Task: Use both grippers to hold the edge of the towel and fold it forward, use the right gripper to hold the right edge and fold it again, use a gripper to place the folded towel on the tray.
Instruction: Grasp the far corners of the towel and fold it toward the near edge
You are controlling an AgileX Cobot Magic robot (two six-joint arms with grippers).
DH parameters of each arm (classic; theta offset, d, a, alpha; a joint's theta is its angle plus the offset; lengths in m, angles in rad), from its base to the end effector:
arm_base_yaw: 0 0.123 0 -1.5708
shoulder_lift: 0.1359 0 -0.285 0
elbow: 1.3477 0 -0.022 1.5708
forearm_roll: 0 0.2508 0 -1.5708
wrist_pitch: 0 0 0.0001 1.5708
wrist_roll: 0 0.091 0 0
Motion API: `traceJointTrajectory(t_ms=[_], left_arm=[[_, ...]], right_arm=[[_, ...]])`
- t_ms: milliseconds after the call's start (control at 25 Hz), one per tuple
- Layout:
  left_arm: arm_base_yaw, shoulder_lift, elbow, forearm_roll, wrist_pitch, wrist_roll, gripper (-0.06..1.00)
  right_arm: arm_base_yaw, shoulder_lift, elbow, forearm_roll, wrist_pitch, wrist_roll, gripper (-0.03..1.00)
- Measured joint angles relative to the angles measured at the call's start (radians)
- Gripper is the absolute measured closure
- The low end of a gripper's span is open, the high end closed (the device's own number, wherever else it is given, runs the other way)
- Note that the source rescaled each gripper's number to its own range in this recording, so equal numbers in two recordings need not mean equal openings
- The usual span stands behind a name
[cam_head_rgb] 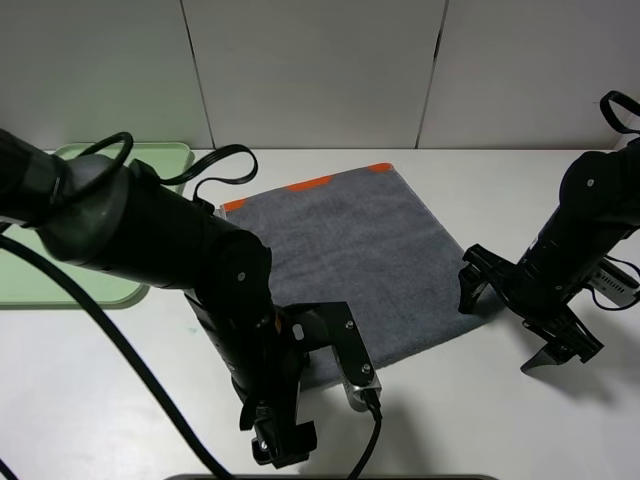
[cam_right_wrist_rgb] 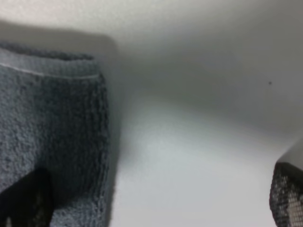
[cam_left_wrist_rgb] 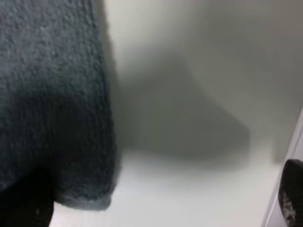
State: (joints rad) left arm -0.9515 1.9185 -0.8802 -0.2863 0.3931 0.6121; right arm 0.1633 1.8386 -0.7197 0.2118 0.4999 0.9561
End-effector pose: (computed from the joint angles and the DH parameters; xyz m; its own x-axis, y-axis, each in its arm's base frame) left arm 0.1763 -0.2643 0.0961 -0.2501 0.9326 -0.2602 0.9669 0.2544 -0.0177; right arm 0.2589 0.0520 0.0907 -0.5607 0.8249 0.0714 0.8274 0.5550 0.0860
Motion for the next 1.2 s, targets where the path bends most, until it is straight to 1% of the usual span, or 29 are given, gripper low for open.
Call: traceJointTrajectory(t_ms=[320,640,760,960,1200], left_arm=[[0.0,0.012,0.0,-0.006,-0.093,0.0,0.03],[0.0,0.026,-0.011,0.0,-0.1,0.001,0.18],[0.0,0.028,-0.012,0.002,-0.093,0.001,0.26],[0.0,0.03,-0.012,0.003,-0.065,0.002,0.45],[0.0,0.03,-0.012,0.0,-0.022,0.002,0.66]], right_arm=[[0.0,0.0,0.0,0.002,0.0,-0.013,-0.03],[0.0,0.0,0.0,0.004,0.0,-0.017,-0.03],[0.0,0.0,0.0,0.006,0.0,-0.017,-0.03],[0.0,0.0,0.0,0.007,0.0,-0.018,-0.03],[0.0,0.0,0.001,0.008,0.002,-0.018,0.09]])
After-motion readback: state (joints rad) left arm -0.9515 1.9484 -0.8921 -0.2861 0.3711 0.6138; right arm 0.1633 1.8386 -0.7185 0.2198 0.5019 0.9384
